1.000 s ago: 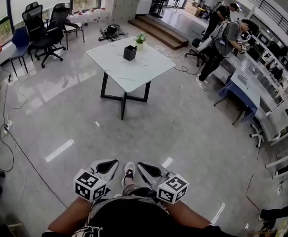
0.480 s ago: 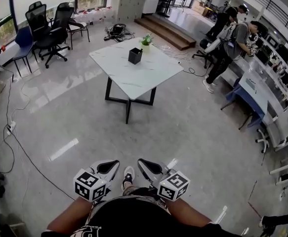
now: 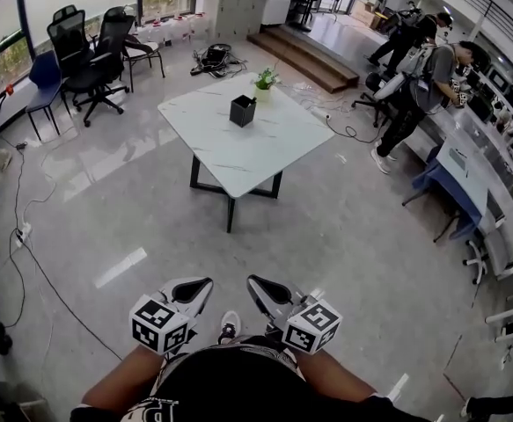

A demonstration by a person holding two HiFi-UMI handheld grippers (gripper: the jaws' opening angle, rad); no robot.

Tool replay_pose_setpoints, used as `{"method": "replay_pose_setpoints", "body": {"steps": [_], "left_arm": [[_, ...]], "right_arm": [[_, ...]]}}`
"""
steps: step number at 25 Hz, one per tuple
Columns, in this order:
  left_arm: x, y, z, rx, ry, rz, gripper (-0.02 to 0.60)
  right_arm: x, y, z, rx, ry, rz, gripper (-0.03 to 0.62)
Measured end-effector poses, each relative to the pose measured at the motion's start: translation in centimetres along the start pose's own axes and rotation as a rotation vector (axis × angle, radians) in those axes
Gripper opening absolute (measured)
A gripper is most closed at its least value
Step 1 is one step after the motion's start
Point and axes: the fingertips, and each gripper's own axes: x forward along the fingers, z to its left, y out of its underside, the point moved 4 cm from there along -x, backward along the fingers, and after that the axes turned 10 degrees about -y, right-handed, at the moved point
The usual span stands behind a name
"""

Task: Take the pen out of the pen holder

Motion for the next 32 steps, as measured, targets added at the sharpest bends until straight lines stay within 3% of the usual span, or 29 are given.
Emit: {"method": "replay_pose_setpoints", "body": {"steps": [11,32], "left_arm": [[6.4,-4.7,2.0,0.028,-0.038,-0.017,0.057],[14.2,-7.8,3.5,0.045,-0.025,0.003,0.057]], "right_arm": [[2.1,-4.5,-7.6,-0.018,-0.025,-0.041,-0.006],[2.5,-4.5,-15.0,0.03,0.002,0.0,-0.006]]}}
